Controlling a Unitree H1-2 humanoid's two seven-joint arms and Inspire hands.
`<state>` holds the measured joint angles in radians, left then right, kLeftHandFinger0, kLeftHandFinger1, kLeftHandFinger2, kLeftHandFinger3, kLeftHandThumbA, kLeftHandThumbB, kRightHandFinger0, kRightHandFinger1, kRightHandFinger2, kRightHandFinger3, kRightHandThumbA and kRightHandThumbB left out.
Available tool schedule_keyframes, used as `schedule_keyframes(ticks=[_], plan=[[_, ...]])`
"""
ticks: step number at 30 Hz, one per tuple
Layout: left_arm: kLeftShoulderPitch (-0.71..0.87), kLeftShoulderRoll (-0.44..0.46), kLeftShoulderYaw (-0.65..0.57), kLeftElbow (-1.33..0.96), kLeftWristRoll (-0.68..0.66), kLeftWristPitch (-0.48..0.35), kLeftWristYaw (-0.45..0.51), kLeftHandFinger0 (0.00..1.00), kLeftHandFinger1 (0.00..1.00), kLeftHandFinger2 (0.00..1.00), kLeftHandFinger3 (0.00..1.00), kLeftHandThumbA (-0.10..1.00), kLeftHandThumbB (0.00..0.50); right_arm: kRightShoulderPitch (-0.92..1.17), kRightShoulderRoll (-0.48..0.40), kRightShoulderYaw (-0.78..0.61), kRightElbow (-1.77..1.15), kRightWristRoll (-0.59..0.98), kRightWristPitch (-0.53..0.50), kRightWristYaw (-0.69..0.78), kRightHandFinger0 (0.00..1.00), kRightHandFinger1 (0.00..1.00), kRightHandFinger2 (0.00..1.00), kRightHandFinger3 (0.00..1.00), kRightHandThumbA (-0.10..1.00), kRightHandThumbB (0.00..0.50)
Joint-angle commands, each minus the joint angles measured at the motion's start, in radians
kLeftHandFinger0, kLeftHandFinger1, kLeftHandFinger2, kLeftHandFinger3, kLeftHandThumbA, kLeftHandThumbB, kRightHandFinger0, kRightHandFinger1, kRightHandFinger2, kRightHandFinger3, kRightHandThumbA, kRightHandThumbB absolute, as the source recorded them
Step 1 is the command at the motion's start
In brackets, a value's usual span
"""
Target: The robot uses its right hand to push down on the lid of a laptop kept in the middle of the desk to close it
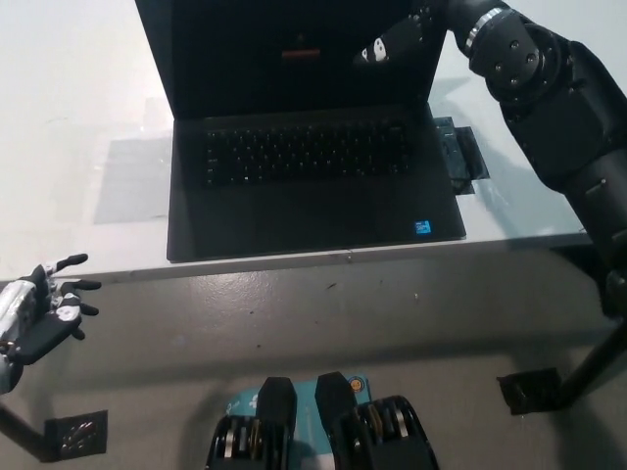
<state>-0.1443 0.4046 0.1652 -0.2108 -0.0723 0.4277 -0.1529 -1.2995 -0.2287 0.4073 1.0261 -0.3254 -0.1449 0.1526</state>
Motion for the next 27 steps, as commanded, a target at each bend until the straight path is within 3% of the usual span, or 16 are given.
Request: schedule_keyframes(ticks=[1, 5, 9, 10, 14, 15, 16, 17, 18, 20, 22, 27], plan=[[-0.03, 0.039, -0.001, -0.038, 0.009, 0.011, -0.012, 0.37, 0.5, 0.66, 0.82, 0.09, 0.0, -0.054, -0.014, 0.004, 0.058, -0.05, -0.068, -0.058, 1.0, 1.0, 0.96, 1.0, 1.0, 0.421], [-0.044, 0.05, -0.005, -0.037, 0.006, 0.006, -0.022, 0.4, 0.54, 0.69, 0.84, 0.11, 0.0, -0.043, -0.019, -0.003, 0.085, -0.053, -0.075, -0.069, 1.0, 1.0, 0.98, 1.0, 1.0, 0.407], [-0.053, 0.052, -0.006, -0.031, 0.004, 0.007, -0.025, 0.42, 0.54, 0.7, 0.85, 0.09, 0.0, -0.001, -0.014, -0.039, 0.012, -0.015, -0.042, -0.028, 1.0, 1.0, 1.0, 1.0, 1.0, 0.33], [-0.054, 0.052, -0.006, -0.029, 0.004, 0.006, -0.025, 0.41, 0.54, 0.7, 0.85, 0.09, 0.0, 0.014, -0.012, -0.05, -0.013, -0.004, -0.038, -0.019, 1.0, 1.0, 1.0, 1.0, 1.0, 0.338], [-0.055, 0.05, -0.007, -0.031, 0.007, 0.01, -0.022, 0.41, 0.54, 0.7, 0.85, 0.09, 0.001, 0.095, -0.003, -0.088, -0.172, 0.002, 0.06, 0.008, 1.0, 1.0, 0.96, 1.0, 1.0, 0.318], [-0.055, 0.051, -0.008, -0.031, 0.008, 0.009, -0.022, 0.42, 0.55, 0.71, 0.84, 0.09, 0.0, 0.13, -0.001, -0.094, -0.231, 0.004, 0.084, 0.018, 1.0, 1.0, 0.93, 1.0, 1.0, 0.294], [-0.066, 0.057, -0.002, -0.025, 0.005, 0.011, -0.021, 0.42, 0.55, 0.71, 0.84, 0.09, 0.0, 0.14, 0.009, -0.103, -0.25, 0.012, 0.107, 0.027, 0.85, 0.94, 0.91, 1.0, 1.0, 0.296], [-0.066, 0.057, -0.002, -0.026, 0.006, 0.012, -0.021, 0.42, 0.55, 0.71, 0.84, 0.09, 0.0, 0.168, 0.008, -0.103, -0.301, 0.008, 0.135, 0.038, 0.97, 0.97, 0.91, 1.0, 1.0, 0.3], [-0.067, 0.059, -0.003, -0.027, 0.006, 0.015, -0.022, 0.43, 0.56, 0.71, 0.83, 0.1, 0.0, 0.192, 0.01, -0.11, -0.336, 0.016, 0.16, 0.051, 1.0, 0.99, 0.9, 1.0, 1.0, 0.304], [-0.07, 0.062, -0.001, -0.029, 0.005, 0.027, -0.021, 0.42, 0.55, 0.7, 0.82, 0.1, 0.0, 0.232, 0.015, -0.118, -0.399, 0.022, 0.204, 0.069, 1.0, 1.0, 0.9, 1.0, 1.0, 0.31], [-0.07, 0.065, -0.001, -0.029, 0.006, 0.026, -0.022, 0.43, 0.55, 0.7, 0.82, 0.1, 0.0, 0.322, 0.022, -0.133, -0.532, 0.056, 0.282, 0.102, 1.0, 1.0, 0.96, 1.0, 1.0, 0.309], [-0.066, 0.062, 0.002, -0.032, 0.01, 0.029, -0.019, 0.4, 0.53, 0.69, 0.83, 0.09, 0.0, 0.426, 0.041, -0.171, -0.649, 0.091, 0.3, 0.088, 1.0, 1.0, 0.93, 1.0, 1.0, 0.296]])
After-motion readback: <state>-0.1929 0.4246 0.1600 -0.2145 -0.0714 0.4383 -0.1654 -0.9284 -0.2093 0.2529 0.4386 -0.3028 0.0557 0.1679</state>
